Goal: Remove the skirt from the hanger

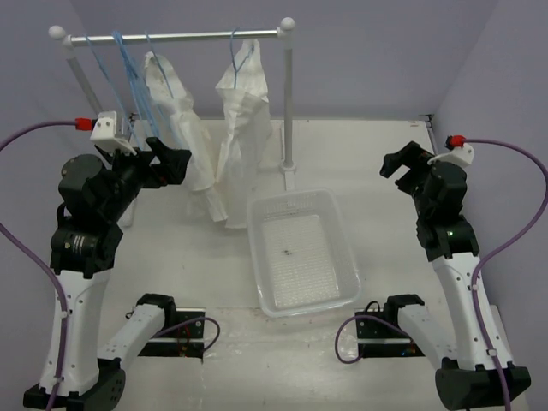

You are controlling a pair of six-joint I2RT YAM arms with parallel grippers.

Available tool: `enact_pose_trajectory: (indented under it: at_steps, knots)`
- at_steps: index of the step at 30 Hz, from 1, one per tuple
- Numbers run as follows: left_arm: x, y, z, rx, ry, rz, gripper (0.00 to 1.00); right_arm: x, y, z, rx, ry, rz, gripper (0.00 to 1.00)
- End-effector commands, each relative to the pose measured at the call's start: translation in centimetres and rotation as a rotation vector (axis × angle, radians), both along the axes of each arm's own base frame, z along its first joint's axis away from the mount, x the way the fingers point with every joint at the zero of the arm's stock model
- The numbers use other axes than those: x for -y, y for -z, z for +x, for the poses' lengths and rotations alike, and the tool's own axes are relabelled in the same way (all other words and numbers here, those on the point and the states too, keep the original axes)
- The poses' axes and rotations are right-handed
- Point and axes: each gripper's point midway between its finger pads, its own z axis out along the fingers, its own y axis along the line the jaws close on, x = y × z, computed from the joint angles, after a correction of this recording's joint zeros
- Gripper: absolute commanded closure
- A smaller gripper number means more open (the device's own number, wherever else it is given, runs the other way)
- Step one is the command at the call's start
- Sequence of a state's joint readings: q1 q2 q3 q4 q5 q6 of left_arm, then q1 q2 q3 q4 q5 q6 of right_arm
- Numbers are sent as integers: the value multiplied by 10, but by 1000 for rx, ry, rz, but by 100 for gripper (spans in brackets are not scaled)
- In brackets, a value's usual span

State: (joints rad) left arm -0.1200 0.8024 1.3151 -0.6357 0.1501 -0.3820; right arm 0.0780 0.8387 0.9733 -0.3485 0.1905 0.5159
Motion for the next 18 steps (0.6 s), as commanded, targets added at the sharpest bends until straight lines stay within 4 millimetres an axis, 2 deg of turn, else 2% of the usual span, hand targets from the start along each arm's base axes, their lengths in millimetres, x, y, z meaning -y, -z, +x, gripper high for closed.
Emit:
enact_pose_trajectory:
  at_steps: [1, 2, 4, 5, 6, 7, 8, 9, 10, 11, 12, 13, 14, 15, 16, 17, 18]
  knots:
    - [20, -22, 21, 45, 105, -16, 0, -7, -23, -1, 53, -50, -6, 1]
    - [26, -28, 31, 60, 134, -23, 0, -8, -24, -1, 56, -54, -3, 1]
    - [42, -50, 33, 109, 219, -41, 0, -9, -26, -2, 65, -70, -20, 1]
    - [46, -64, 42, 133, 235, -52, 0, -10, -25, -2, 66, -77, -27, 1]
    - [57, -70, 44, 140, 270, -60, 0, -10, -25, -2, 64, -79, -29, 1]
    - [66, -69, 57, 126, 284, -55, 0, -10, -25, -3, 64, -73, -19, 1]
    - [73, -87, 58, 166, 286, -52, 0, -9, -24, -3, 61, -66, -17, 1]
    - [89, -91, 60, 181, 294, -25, 0, -9, -25, -4, 59, -68, -17, 1]
    - [102, -83, 76, 150, 300, -12, 0, -9, -24, -3, 56, -67, -21, 1]
    - [107, -98, 77, 177, 303, -16, 0, -9, -24, -3, 54, -73, -26, 1]
    - [114, -99, 84, 174, 309, -6, 0, -9, -23, -3, 52, -72, -31, 1]
    - [119, -88, 103, 138, 298, 6, 0, -8, -22, -3, 49, -69, -36, 1]
    - [118, -98, 109, 160, 275, 7, 0, -7, -21, -3, 45, -68, -39, 1]
    - [114, -82, 134, 115, 205, 29, 0, -7, -21, -3, 45, -69, -47, 1]
    - [111, -80, 145, 100, 166, 35, 0, -7, -21, -4, 43, -68, -49, 1]
    - [107, -90, 151, 121, 132, 40, 0, -7, -20, -3, 41, -68, -50, 1]
    - [101, -80, 170, 98, 60, 54, 0, -7, -21, -4, 44, -74, -55, 1]
